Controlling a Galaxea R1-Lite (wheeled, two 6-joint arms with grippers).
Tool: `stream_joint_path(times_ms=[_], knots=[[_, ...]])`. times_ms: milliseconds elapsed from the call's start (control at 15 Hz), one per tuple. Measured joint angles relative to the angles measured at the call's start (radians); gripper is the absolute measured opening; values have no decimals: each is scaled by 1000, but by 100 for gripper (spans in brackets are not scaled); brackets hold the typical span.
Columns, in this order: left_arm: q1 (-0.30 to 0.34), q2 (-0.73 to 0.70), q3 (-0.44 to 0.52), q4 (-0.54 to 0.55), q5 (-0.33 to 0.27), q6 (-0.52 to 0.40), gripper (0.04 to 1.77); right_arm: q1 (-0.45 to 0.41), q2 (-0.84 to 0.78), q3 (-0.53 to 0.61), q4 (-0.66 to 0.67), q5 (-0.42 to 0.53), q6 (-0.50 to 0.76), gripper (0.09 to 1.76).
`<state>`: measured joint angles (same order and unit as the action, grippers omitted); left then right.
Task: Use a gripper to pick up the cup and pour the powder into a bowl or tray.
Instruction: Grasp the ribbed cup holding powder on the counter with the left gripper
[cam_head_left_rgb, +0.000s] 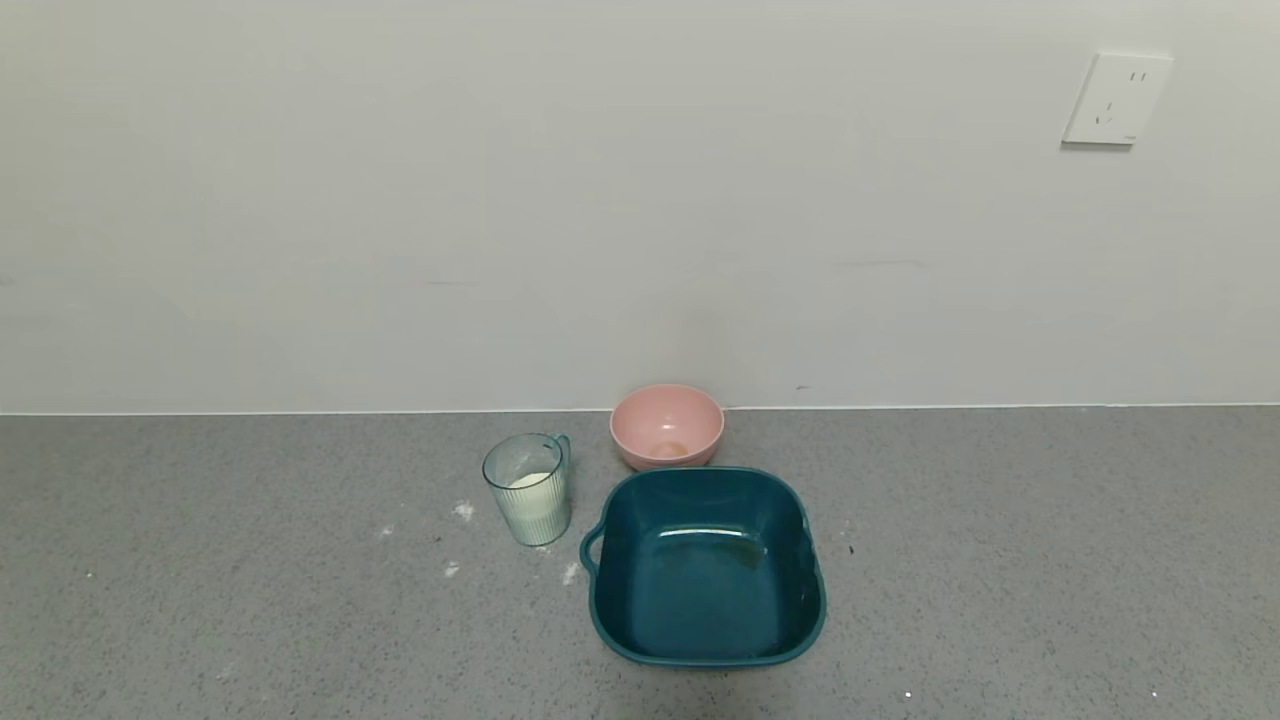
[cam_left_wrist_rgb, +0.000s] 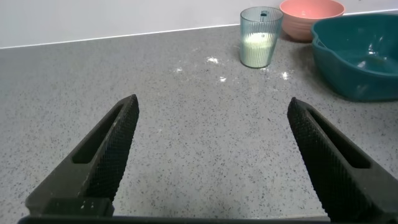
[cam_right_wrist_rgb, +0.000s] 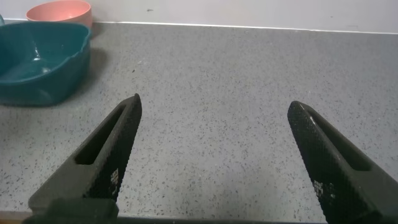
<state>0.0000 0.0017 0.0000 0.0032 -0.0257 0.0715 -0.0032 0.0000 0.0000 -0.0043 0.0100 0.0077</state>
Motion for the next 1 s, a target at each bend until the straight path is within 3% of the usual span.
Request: stream_joint_path(times_ms=[467,1000], knots=[[0,0,-5,-6,-2,3,172,0,0,0,0,0,0,171],[0,50,-166,13,-13,0,172,0,0,0,0,0,0,171]])
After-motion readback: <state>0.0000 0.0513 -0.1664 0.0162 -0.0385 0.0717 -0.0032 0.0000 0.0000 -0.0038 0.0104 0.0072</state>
